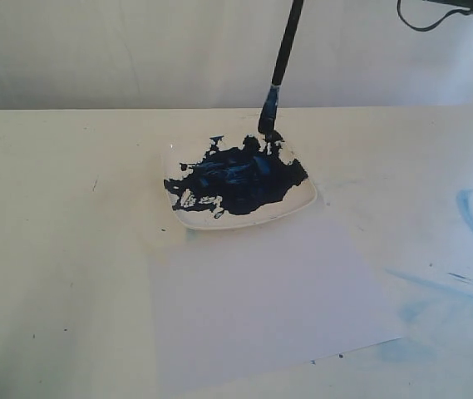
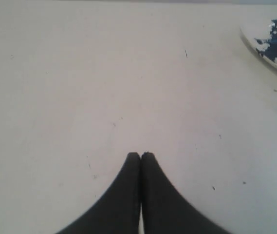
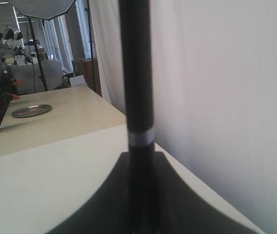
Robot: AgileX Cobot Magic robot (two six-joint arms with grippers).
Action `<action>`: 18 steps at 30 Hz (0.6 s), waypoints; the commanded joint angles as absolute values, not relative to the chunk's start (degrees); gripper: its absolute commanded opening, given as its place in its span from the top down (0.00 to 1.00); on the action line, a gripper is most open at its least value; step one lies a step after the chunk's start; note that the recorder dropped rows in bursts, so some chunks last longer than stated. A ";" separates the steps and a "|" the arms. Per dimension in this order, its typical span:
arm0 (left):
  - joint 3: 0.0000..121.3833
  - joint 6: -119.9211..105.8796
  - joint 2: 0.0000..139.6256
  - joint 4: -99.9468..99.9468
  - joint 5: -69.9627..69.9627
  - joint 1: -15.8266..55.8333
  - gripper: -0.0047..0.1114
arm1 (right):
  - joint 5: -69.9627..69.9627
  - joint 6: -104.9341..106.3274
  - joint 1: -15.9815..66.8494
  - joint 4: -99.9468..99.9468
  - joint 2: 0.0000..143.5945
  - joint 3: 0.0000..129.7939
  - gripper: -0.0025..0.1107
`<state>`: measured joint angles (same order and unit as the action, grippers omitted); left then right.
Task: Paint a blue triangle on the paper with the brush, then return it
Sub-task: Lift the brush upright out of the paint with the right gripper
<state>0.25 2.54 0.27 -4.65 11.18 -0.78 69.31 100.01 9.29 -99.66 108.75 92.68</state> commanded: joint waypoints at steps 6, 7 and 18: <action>0.00 2.74 0.00 -4.81 -17.29 -0.59 0.96 | 69.96 100.14 8.97 -99.95 108.13 92.52 0.98; 0.00 2.89 0.00 -5.08 -20.25 -0.59 0.96 | 69.96 100.14 8.97 -99.95 108.13 92.52 0.98; 17.42 14.20 7.05 -10.18 -1.04 -0.59 0.96 | 66.25 92.38 9.07 -99.95 105.24 92.55 0.98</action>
<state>9.25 13.22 1.95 -9.44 -15.15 -0.78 68.63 94.88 9.29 -99.40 107.91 92.71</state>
